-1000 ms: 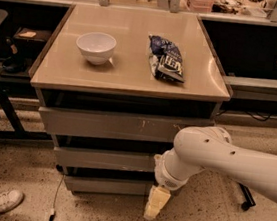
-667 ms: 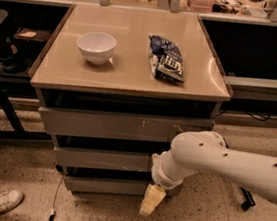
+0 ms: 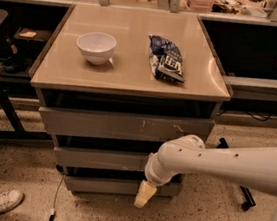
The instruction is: Open middle drawer
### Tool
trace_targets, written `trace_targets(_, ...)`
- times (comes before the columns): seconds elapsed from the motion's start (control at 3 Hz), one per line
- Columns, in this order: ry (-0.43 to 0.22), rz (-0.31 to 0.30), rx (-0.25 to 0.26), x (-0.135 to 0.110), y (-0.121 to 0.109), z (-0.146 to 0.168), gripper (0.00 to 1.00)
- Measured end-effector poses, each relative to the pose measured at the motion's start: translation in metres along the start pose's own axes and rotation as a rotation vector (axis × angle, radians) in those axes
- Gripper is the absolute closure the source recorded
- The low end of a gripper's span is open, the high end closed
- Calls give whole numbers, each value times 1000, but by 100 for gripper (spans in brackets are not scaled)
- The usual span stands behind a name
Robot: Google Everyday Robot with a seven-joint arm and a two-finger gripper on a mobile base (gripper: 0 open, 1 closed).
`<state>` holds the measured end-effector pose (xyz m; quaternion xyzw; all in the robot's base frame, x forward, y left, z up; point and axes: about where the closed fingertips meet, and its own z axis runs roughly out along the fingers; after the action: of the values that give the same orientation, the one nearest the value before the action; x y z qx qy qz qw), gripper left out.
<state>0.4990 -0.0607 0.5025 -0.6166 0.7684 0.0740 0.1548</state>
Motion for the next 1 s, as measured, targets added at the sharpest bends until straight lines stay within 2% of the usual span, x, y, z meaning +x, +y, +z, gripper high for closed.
trace_targets(0.33, 22, 17, 22, 5, -17, 27, 0)
trace_targets(1.0, 71, 1, 61, 17, -54, 47, 0)
